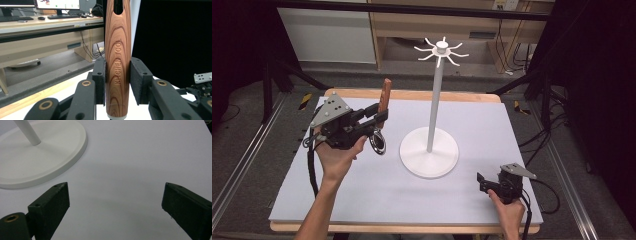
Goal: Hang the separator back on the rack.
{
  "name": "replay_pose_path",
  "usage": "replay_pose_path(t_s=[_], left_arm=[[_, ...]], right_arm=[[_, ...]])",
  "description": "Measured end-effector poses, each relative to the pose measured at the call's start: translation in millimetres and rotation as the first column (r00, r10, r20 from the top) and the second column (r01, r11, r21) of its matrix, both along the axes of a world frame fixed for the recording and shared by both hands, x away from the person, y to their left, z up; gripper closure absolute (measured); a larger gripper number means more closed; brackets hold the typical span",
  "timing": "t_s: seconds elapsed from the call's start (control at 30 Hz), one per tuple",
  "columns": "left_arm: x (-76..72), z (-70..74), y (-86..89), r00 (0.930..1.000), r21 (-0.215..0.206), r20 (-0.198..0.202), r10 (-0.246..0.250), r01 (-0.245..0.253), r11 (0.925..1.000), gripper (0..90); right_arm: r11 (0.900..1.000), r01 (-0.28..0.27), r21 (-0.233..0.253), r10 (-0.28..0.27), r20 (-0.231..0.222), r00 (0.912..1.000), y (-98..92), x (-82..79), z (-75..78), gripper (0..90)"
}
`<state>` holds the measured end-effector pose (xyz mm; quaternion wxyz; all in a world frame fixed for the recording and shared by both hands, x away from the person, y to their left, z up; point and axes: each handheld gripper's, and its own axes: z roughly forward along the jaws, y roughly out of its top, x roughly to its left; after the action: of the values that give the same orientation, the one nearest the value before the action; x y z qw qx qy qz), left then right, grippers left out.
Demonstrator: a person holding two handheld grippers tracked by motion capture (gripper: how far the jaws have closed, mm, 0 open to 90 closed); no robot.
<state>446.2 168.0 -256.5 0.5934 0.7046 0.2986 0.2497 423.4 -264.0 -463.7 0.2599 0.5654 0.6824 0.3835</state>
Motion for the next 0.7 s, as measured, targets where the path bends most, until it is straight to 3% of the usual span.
replay_pose_path(t_s=[0.7], left_arm=[[2.3, 21.8, -17.6, 0.9988, -0.022, 0.040, -0.028, 0.029, 0.9993, 67.6]], right_arm=[[1.000, 0.003, -0.005, -0.003, -0.001, 1.0000, -0.1, -0.4, 0.0, 8.2]])
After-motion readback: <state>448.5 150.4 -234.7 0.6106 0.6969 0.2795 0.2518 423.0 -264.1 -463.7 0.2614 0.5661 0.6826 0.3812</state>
